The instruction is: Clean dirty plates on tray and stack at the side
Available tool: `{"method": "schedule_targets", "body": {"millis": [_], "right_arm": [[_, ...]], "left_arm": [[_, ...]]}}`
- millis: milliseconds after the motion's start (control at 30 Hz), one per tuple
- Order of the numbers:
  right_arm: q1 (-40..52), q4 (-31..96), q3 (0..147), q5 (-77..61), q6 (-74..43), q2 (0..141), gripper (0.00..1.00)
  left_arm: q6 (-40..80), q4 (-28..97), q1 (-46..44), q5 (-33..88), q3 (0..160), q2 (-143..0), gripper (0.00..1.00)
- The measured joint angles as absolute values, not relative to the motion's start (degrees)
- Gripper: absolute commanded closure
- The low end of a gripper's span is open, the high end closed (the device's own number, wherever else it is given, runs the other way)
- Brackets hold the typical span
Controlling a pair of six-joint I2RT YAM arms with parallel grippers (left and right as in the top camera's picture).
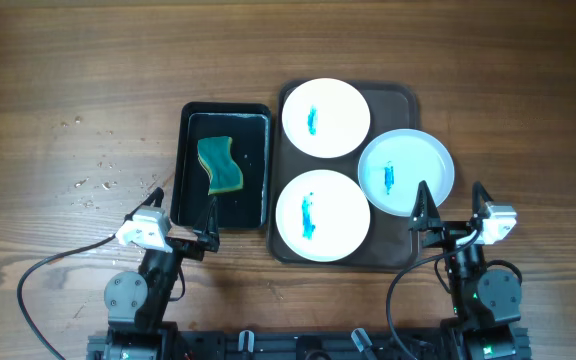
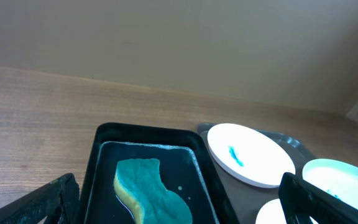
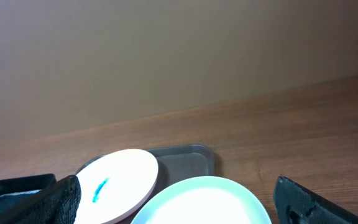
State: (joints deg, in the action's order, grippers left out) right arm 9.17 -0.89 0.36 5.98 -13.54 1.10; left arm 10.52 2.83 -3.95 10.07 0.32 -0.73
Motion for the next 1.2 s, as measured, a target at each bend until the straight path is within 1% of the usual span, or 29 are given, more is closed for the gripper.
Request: {"method": "schedule_targets", "body": {"millis": [333, 600, 700, 800, 933, 1067, 1200], "right_arm": [[9.15, -0.89, 0.36, 6.0, -13.72, 1.1, 0.0], [9.15, -0.89, 0.36, 5.08, -17.72, 1.1, 0.0], [9.17, -0.89, 0.36, 2.13, -18.37, 1.1, 0.0], [9.17, -0.84, 0.36, -3.73, -18.61, 1.1, 0.0], [9.17, -0.93, 0.36, -7.14, -18.79, 1.1, 0.0], [9.15, -0.71, 0.69, -12.34, -16.21, 1.1, 0.0], [9.15, 2.2, 5.26, -16.62, -14.26, 1.89, 0.0]], "left_arm": [[10.52, 2.83, -3.95, 10.15, 0.32, -0.73, 0.0], [11.73, 2.61, -3.95, 13.02, 0.32, -0.73, 0.0], [12.97, 2.55, -3.95, 14.09, 0.32, -0.73, 0.0], [13.43, 2.39, -3.95, 15.55, 0.32, -0.73, 0.0], [14.92, 2.37, -3.95, 16.62, 0.34, -0.73, 0.0], [17.74, 2.44, -3.95, 17.32, 0.36, -0.73, 0.0], [19.0, 6.7, -3.95, 18.2, 2.39, -1.13, 0.0]]}}
